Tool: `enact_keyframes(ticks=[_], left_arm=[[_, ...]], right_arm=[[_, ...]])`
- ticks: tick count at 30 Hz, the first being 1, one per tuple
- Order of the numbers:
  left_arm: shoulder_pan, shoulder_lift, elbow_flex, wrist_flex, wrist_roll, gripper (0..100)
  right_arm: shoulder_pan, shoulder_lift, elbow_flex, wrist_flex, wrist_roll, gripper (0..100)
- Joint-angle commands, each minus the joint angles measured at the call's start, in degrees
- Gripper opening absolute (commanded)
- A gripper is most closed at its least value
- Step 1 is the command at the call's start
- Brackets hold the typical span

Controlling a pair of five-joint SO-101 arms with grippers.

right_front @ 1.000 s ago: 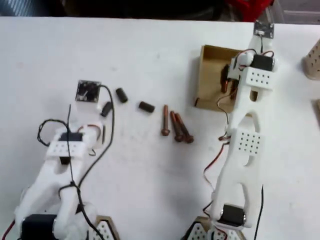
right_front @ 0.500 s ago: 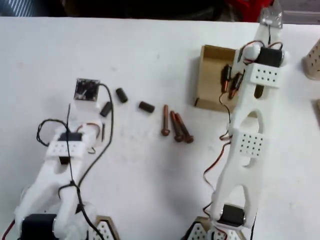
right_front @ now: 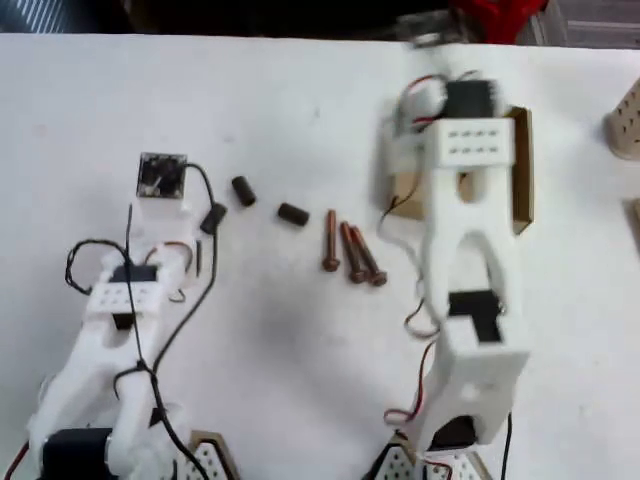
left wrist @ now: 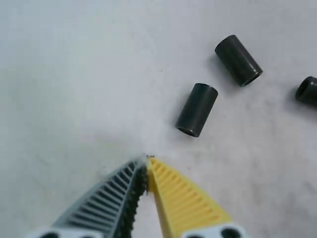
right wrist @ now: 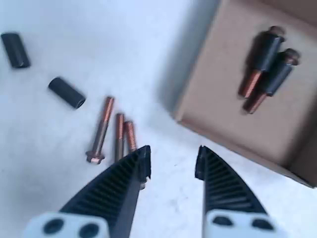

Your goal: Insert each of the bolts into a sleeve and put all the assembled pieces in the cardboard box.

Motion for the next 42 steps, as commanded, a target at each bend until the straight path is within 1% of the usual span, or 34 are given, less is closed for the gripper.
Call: enact_keyframes(ticks=[1, 5, 8, 10, 13, 16, 21, 25, 32, 36, 39, 42], left_arm=[[-0.6, 0.0, -0.8, -1.8, -0.7, 2], [-0.7, -0.3, 0.1, -1.9, -0.7, 2], [-2.8, -0.4, 0.0, -1.5, -0.7, 2], [-4.0, -0.4, 0.0, -1.5, -0.7, 2], [-4.4, -0.4, -0.1, -1.5, -0.7, 2], [-4.4, -0.4, -0.1, -1.6, -0.7, 2], [-4.4, -0.4, -0.2, -1.8, -0.8, 2], [-4.4, -0.4, -0.3, -1.8, -0.8, 2], [-4.4, -0.4, -0.3, -1.9, -0.8, 2], [-4.4, -0.4, -0.3, -1.9, -0.8, 2], [-4.4, -0.4, -0.3, -1.9, -0.8, 2], [-4.4, -0.4, -0.3, -1.9, -0.8, 2]], right_arm=[[-8.5, -6.8, 8.9, 0.4, 1.3, 13.4], [-12.7, -5.0, 10.0, -0.9, 1.7, 13.5], [-15.0, -3.5, 9.9, -3.4, 2.5, 13.4], [-18.1, -1.8, 10.3, -5.0, 5.5, 13.4], [-22.2, 2.5, 10.1, -7.9, 12.6, 13.4], [-24.7, 7.7, 9.8, -11.4, 17.1, 13.4], [-23.3, 14.3, 9.8, -18.0, 21.2, 13.4], [-21.3, 18.0, 5.7, -19.3, 24.2, 13.4], [-21.2, 29.3, -6.9, -17.5, 27.9, 13.4], [-21.0, 34.9, -15.2, -13.0, 29.7, 13.4], [-21.0, 39.0, -20.5, -10.5, 29.6, 13.4], [-21.2, 42.7, -24.1, -10.3, 29.6, 13.4]])
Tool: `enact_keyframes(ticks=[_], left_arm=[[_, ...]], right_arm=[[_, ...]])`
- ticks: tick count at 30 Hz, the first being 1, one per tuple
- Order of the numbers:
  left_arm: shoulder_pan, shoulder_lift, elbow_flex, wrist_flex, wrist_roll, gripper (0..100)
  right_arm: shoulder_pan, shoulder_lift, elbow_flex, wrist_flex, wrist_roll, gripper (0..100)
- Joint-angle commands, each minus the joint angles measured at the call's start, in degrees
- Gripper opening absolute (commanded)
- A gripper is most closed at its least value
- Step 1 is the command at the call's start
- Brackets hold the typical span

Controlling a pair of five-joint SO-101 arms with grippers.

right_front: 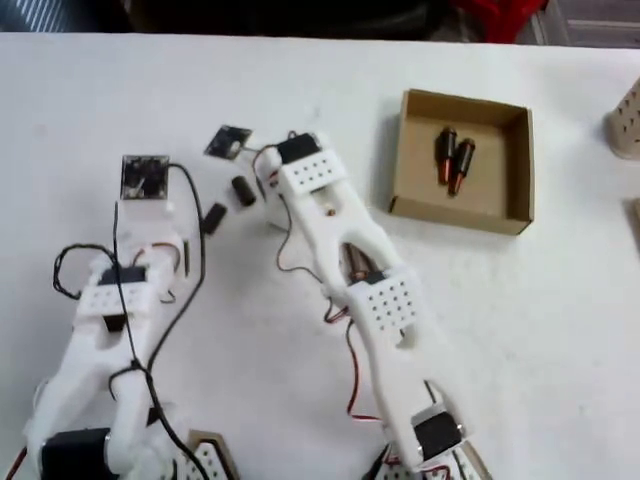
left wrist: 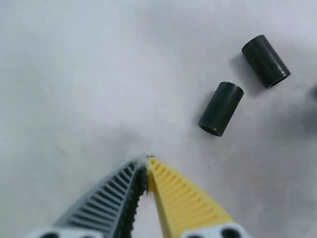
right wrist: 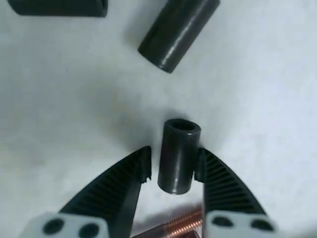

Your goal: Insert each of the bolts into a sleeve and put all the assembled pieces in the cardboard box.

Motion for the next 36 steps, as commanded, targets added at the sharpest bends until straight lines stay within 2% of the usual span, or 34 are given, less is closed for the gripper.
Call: enact_keyframes(ticks=[1, 5, 8, 12, 15, 19, 21, 25, 31, 36], left_arm=[[-0.8, -0.5, -0.6, -1.9, -0.8, 2], [-0.8, -0.5, -0.6, -1.9, -0.8, 2], [-0.8, -0.5, -0.6, -1.9, -0.8, 2], [-0.8, -0.5, -0.6, -1.9, -0.8, 2], [-0.7, -0.5, -0.7, -2.0, -0.8, 2], [-0.7, -0.1, -0.4, -4.3, -0.8, 2], [-0.7, -0.1, -0.3, -4.6, -0.8, 2], [-0.5, -0.1, -0.4, -4.7, -0.8, 2], [-0.2, 0.0, -0.4, -4.7, -0.7, 2], [3.5, 0.0, 0.3, -4.3, -0.7, 2]], right_arm=[[0.0, 3.8, -7.1, 0.7, 0.8, 13.4], [-0.7, 6.3, -10.0, 1.5, 0.6, 11.1], [-0.5, 6.6, -12.3, 1.5, 0.5, 1.0], [0.2, 6.6, -17.2, 5.8, 0.4, 1.4], [0.5, 6.6, -25.4, 13.1, 0.4, 1.8], [2.9, 6.5, -33.1, 13.4, -6.5, 1.7], [4.1, 5.2, -33.8, 13.6, -7.0, 1.7], [6.9, -1.3, -26.8, 13.8, -7.1, 1.7], [7.1, -19.9, -3.4, 13.3, -7.2, 1.7], [8.3, -34.2, 15.7, 12.1, -8.7, 1.7]])
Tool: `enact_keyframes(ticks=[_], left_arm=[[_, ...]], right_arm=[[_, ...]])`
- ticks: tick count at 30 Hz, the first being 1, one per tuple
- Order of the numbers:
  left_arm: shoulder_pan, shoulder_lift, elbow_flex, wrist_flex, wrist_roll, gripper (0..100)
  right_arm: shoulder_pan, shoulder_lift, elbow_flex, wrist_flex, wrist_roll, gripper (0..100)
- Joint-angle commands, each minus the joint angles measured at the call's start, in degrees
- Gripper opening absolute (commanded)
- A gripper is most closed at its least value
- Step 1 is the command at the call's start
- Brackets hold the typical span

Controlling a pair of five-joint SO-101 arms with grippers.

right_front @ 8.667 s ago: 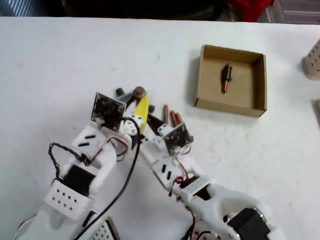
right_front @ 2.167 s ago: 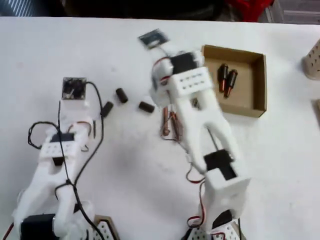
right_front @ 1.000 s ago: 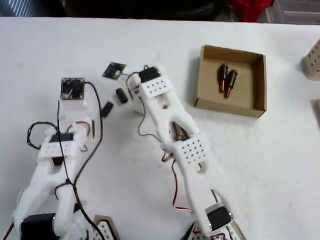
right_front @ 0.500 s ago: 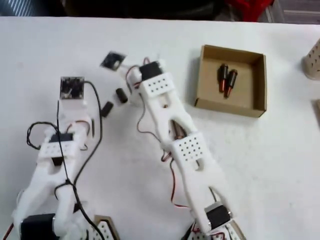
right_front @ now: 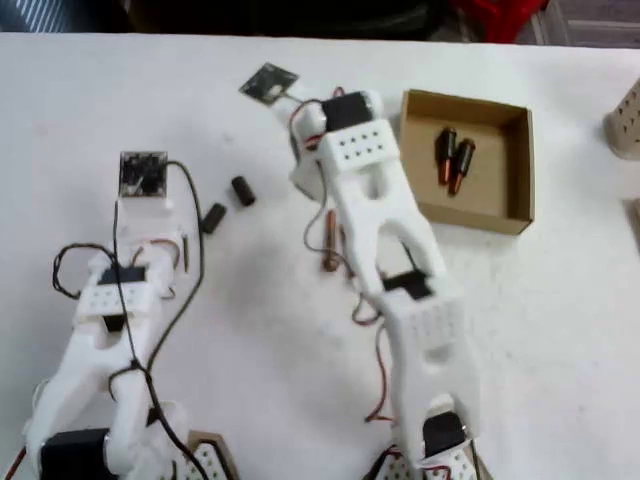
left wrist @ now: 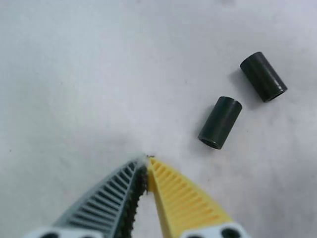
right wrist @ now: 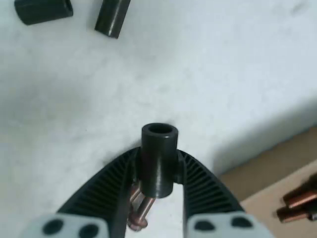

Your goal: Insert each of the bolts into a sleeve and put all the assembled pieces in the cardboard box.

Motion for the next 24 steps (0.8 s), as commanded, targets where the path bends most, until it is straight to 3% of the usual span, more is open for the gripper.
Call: enact_keyframes(ticks=[1, 8, 12, 20, 24], left_arm=[[4.0, -0.4, 0.8, -1.4, -0.7, 2], [8.4, -0.6, 1.3, -1.1, -0.7, 2], [12.1, -2.0, -0.4, 4.0, -0.7, 2], [29.2, -21.2, 0.3, 15.7, -0.2, 2], [39.8, -25.7, 0.0, 15.6, 7.0, 6]], right_arm=[[2.8, -17.3, 16.8, 0.0, -1.8, 1.7], [5.8, -40.7, 54.4, -14.4, -4.0, 1.7], [6.3, -52.2, 69.7, -18.9, -4.0, 1.7], [16.4, -60.7, 83.3, -23.2, -5.9, 1.7], [18.7, -65.2, 88.3, -25.0, -5.6, 1.7]])
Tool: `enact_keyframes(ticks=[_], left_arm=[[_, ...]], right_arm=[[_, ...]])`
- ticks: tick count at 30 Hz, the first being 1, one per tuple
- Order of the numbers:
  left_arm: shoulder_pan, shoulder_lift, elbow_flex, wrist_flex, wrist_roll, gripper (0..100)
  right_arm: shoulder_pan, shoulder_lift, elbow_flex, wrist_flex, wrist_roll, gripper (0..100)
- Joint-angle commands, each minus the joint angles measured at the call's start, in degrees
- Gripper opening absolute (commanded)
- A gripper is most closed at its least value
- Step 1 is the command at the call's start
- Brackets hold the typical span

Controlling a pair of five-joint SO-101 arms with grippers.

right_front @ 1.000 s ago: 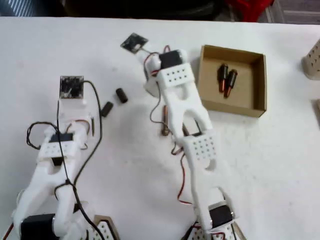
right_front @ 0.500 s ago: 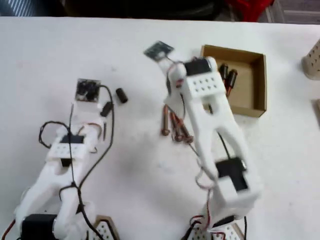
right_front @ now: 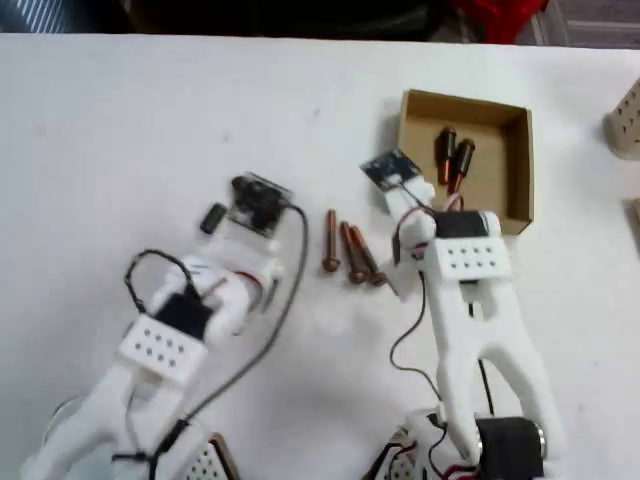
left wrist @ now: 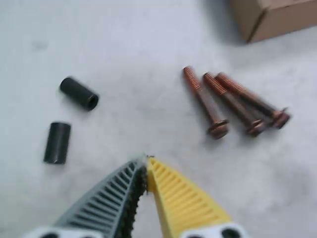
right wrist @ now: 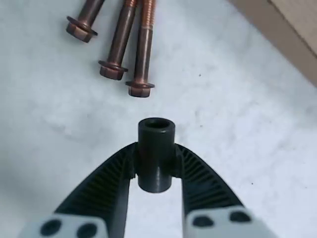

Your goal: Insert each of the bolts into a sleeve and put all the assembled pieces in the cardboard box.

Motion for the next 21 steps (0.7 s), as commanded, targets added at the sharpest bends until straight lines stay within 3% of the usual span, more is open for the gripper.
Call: enact_keyframes(ticks=[1, 5, 10, 21], left_arm=[[9.6, -3.1, -2.0, -0.7, 7.0, 9], [12.8, 3.9, -4.5, -5.5, 13.4, 16], [13.3, 18.3, -12.0, -9.6, 13.8, 1], [13.5, 40.5, -25.2, -14.5, 14.1, 2]], right_arm=[[3.3, -7.3, 3.1, -1.9, -0.7, 1.7], [5.1, -10.4, 4.7, -1.0, -0.9, 1.7], [5.4, -10.6, 5.2, -1.1, -1.0, 1.7], [5.3, -10.6, 5.2, -1.1, -1.0, 1.7]])
